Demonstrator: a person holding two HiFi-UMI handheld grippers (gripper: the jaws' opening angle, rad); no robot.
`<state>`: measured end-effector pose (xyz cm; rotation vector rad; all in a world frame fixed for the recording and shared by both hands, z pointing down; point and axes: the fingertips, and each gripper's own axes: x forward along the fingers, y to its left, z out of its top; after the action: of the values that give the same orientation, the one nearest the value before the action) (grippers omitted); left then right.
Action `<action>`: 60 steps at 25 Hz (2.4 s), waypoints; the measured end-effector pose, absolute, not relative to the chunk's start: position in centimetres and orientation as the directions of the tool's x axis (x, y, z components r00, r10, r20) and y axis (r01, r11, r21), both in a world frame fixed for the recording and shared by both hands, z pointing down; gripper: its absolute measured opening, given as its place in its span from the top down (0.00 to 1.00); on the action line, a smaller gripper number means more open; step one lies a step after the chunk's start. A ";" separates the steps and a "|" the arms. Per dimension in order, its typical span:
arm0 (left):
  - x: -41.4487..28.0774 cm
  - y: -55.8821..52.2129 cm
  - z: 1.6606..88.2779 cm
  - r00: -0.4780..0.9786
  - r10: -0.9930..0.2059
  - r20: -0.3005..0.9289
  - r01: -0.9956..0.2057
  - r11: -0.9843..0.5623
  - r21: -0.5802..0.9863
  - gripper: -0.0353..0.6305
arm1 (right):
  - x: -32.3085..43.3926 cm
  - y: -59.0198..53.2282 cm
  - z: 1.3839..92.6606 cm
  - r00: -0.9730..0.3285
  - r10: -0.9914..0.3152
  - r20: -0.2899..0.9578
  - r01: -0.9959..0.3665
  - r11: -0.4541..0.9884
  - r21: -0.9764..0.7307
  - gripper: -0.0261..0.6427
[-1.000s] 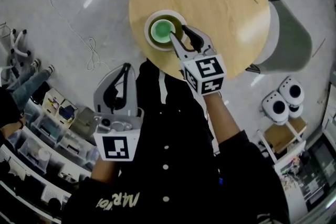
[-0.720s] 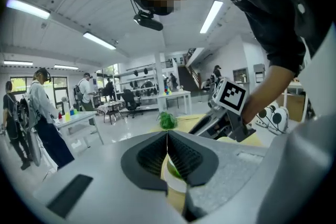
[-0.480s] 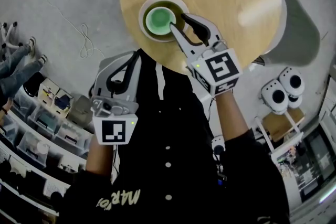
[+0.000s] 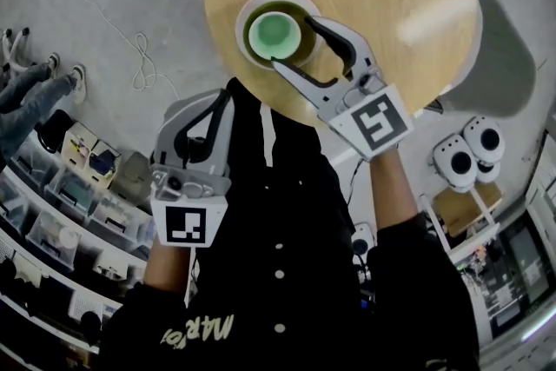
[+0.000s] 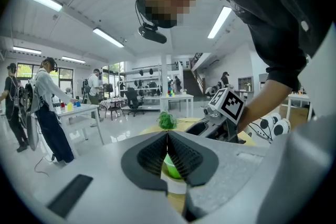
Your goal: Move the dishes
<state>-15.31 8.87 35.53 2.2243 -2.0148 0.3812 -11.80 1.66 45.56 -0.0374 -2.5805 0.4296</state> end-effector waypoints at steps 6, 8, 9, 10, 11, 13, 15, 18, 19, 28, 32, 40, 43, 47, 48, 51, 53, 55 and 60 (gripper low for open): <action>-15.4 9.2 36.0 0.074 -0.961 0.268 -0.993 -0.095 -0.069 0.94 | -12.6 3.3 46.9 -0.842 0.159 0.516 0.095 0.984 -0.148 0.39; -15.5 9.1 36.4 0.073 -0.960 0.271 -0.993 -0.095 -0.067 0.94 | -13.2 3.5 47.6 -0.844 0.151 0.514 0.146 0.988 -0.051 0.38; -15.5 9.1 36.5 0.074 -0.960 0.271 -0.993 -0.095 -0.067 0.94 | -13.5 3.6 47.8 -0.847 0.148 0.510 0.167 0.986 -0.009 0.37; -15.4 9.1 36.6 0.075 -0.960 0.271 -0.993 -0.096 -0.066 0.94 | -13.7 3.7 48.0 -0.849 0.149 0.506 0.183 0.983 0.018 0.37; -15.4 9.1 36.6 0.076 -0.960 0.270 -0.993 -0.096 -0.064 0.94 | -13.8 3.8 48.1 -0.851 0.151 0.503 0.193 0.981 0.033 0.37; -15.4 9.2 36.7 0.077 -0.960 0.270 -0.994 -0.097 -0.059 0.94 | -14.1 3.8 48.3 -0.854 0.151 0.498 0.196 0.980 0.039 0.38; -15.4 9.1 36.8 0.080 -0.960 0.270 -0.993 -0.099 -0.058 0.94 | -14.4 3.8 48.5 -0.858 0.148 0.492 0.192 0.981 0.040 0.39; -15.4 9.1 37.0 0.084 -0.959 0.270 -0.993 -0.104 -0.060 0.94 | -14.7 3.6 48.6 -0.869 0.135 0.476 0.178 0.983 0.047 0.43; -15.4 9.1 37.1 0.083 -0.959 0.270 -0.993 -0.103 -0.060 0.94 | -14.7 3.5 48.6 -0.872 0.131 0.472 0.173 0.984 0.047 0.43; -15.0 8.8 35.5 0.091 -0.964 0.248 -0.991 -0.112 -0.072 0.94 | -14.6 3.7 46.4 -0.896 0.117 0.428 0.139 0.990 0.020 0.44; -14.4 8.5 34.3 0.109 -0.967 0.232 -0.988 -0.132 -0.086 0.94 | -14.2 3.8 44.5 -0.914 0.079 0.399 0.097 0.995 0.025 0.44; -10.3 5.5 30.6 0.168 -0.966 0.197 -0.977 -0.190 -0.096 0.94 | -9.1 0.5 39.4 -0.948 -0.091 0.306 -0.091 0.996 0.016 0.44; -8.1 3.8 29.7 0.227 -0.957 0.178 -0.963 -0.248 -0.104 0.94 | -6.1 -1.5 38.6 -0.940 -0.176 0.294 -0.172 0.984 0.040 0.44; -5.4 2.1 28.7 0.260 -0.949 0.176 -0.953 -0.282 -0.114 0.94 | -1.0 -3.9 38.5 -0.906 -0.293 0.307 -0.301 0.953 0.021 0.44; -4.7 1.7 28.3 0.270 -0.948 0.171 -0.950 -0.291 -0.112 0.94 | 0.4 -4.3 38.5 -0.894 -0.320 0.314 -0.331 0.944 0.021 0.44; -2.6 0.5 27.5 0.306 -0.939 0.156 -0.940 -0.323 -0.106 0.94 | 4.5 -5.5 38.5 -0.850 -0.404 0.338 -0.420 0.907 0.027 0.44; -1.1 0.0 27.0 0.333 -0.931 0.151 -0.929 -0.351 -0.113 0.94 | 7.4 -6.1 38.8 -0.808 -0.455 0.374 -0.487 0.874 0.011 0.44; 0.4 -0.2 26.3 0.362 -0.921 0.145 -0.917 -0.380 -0.120 0.94 | 10.1 -6.6 39.0 -0.766 -0.499 0.406 -0.542 0.840 0.010 0.44; 3.6 -0.7 25.4 0.419 -0.897 0.143 -0.890 -0.437 -0.132 0.94 | 15.6 -8.1 39.1 -0.690 -0.590 0.420 -0.641 0.767 0.024 0.44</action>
<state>3.62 -0.70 25.40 2.6763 -1.6851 0.3054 15.64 -8.08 39.12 0.9346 -2.5555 0.1733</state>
